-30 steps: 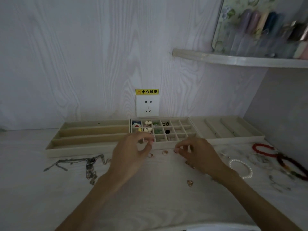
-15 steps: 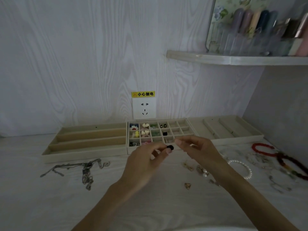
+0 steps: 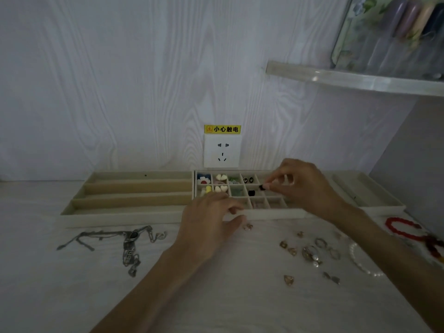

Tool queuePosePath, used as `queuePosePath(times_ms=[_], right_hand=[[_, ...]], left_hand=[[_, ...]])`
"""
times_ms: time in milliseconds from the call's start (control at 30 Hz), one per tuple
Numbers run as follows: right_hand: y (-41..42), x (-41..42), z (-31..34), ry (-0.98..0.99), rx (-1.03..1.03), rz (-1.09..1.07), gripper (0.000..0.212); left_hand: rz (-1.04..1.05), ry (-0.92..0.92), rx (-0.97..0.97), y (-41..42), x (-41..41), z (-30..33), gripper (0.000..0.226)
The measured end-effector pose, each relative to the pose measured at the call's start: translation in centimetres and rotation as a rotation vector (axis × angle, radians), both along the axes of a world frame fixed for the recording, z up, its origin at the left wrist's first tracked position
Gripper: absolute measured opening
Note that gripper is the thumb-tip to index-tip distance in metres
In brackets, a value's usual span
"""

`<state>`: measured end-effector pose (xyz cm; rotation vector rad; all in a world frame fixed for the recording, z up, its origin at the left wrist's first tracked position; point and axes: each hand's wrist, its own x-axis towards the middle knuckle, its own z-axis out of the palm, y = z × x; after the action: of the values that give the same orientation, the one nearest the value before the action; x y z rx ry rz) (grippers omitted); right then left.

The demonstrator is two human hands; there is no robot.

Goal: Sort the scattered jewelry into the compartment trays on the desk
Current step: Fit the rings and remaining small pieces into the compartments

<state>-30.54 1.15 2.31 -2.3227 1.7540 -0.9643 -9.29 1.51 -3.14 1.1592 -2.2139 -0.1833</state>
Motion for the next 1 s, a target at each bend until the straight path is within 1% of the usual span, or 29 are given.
queuePosePath(times_ms=[67, 133, 267, 367, 467, 567, 767, 800, 900, 933, 1000], right_hand=[[-1.6, -0.8, 0.9, 0.164, 0.05, -0.023, 0.008], [-2.9, -0.8, 1.5, 0.319, 0.127, -0.014, 0.011], [-4.6, 0.4, 1.3, 0.534, 0.197, 0.044, 0.014], [-5.3, 1.2, 1.0, 0.648, 0.209, 0.053, 0.016], [-5.7, 1.6, 0.7, 0.712, 0.219, 0.045, 0.017], [-5.8, 1.6, 0.1, 0.739, 0.208, 0.039, 0.019], [-5.9, 1.1, -0.6, 0.7, 0.16, 0.025, 0.019], [-5.8, 1.1, -0.6, 0.694, 0.159, 0.027, 0.019], [-5.4, 0.7, -0.2, 0.661, 0.166, 0.031, 0.019], [-5.1, 0.3, 0.1, 0.628, 0.177, 0.021, 0.019], [-4.5, -0.3, 0.7, 0.552, 0.213, 0.007, 0.019]], left_hand=[[0.024, -0.045, 0.0, -0.2, 0.7, -0.2, 0.022], [0.036, -0.039, 0.001, -0.3, 1.1, -0.3, 0.021], [0.065, -0.004, -0.001, -0.6, 1.7, 0.0, 0.02], [0.091, -0.007, 0.017, -0.7, 2.1, 0.0, 0.025], [0.105, -0.026, 0.027, -0.9, 2.2, 0.0, 0.026], [0.108, -0.037, 0.033, -1.0, 2.1, 0.0, 0.027], [0.1, -0.06, 0.051, -1.0, 2.2, -0.1, 0.03], [0.097, -0.046, 0.059, -1.0, 2.2, 0.0, 0.03], [0.058, 0.077, 0.14, -1.3, 2.0, 1.0, 0.028], [0.036, 0.094, 0.155, -1.8, 1.7, 1.7, 0.025], [0.001, 0.066, 0.157, -3.3, 1.0, 3.2, 0.02]])
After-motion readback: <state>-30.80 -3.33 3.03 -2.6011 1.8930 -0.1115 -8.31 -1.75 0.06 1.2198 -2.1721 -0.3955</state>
